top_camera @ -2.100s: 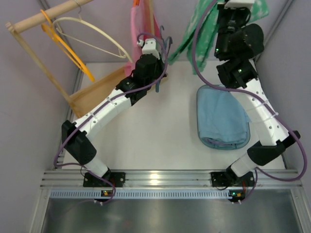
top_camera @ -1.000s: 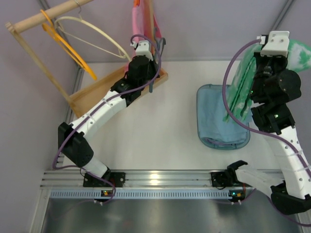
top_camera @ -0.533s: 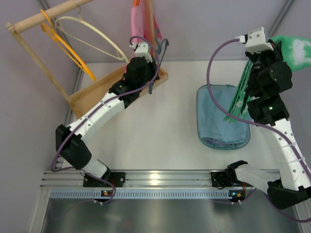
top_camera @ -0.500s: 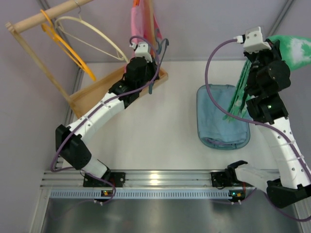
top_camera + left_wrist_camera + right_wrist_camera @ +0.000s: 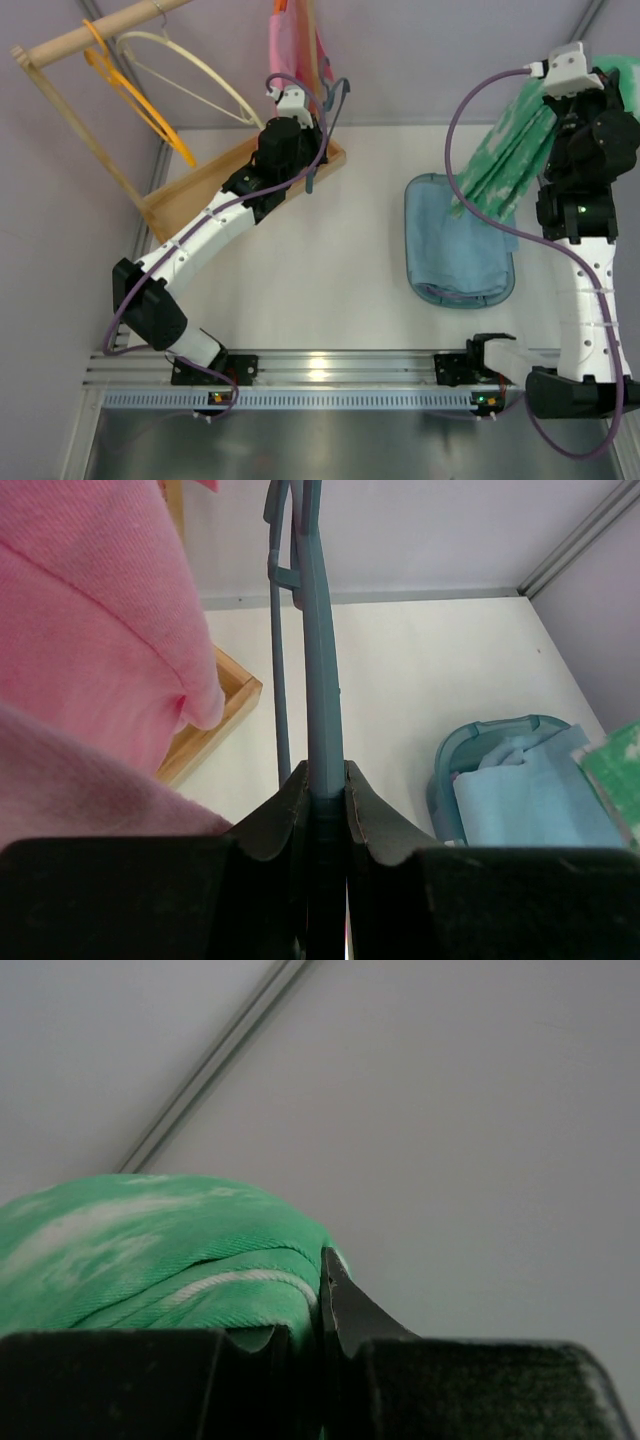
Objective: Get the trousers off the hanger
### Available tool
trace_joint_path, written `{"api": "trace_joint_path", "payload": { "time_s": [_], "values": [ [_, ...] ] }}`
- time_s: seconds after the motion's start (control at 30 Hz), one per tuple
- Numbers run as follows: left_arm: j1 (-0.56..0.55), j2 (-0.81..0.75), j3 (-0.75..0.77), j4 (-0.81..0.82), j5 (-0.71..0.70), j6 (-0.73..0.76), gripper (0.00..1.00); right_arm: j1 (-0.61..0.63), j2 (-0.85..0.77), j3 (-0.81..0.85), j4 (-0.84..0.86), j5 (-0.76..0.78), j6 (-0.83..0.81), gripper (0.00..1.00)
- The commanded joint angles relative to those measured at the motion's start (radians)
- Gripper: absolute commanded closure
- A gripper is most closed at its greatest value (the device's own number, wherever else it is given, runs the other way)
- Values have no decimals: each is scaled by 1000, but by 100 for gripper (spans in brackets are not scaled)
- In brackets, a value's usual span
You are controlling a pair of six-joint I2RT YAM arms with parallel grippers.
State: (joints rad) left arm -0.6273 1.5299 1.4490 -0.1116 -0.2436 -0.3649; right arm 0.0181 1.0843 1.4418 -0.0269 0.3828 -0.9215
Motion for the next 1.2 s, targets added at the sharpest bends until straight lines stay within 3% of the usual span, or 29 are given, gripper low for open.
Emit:
{"api": "trace_joint_path", "payload": {
  "time_s": [0.0,0.3,0.5,0.77,0.9,1.0,1.17],
  "values": [
    [1,-4,39,89,13,4,100,-63,-27,63,125,-79,19,100],
    [1,32,59,89,36,-2,100,-194,-118,-93,159,-196,121,100],
    [1,38,57,89,40,-5,100,-196,-162,-227,191,-240,225,100],
    [0,41,60,89,40,0,100,-173,-165,-236,143,-300,334,100],
    [1,41,57,92,36,1,100,-90,-152,-248,127,-233,281,100],
    [1,38,53,92,38,0,100,62,-141,-268,111,-147,231,100],
    [1,24,45,93,26,7,100,216,-118,-261,-8,39,226,100]
  ]
}}
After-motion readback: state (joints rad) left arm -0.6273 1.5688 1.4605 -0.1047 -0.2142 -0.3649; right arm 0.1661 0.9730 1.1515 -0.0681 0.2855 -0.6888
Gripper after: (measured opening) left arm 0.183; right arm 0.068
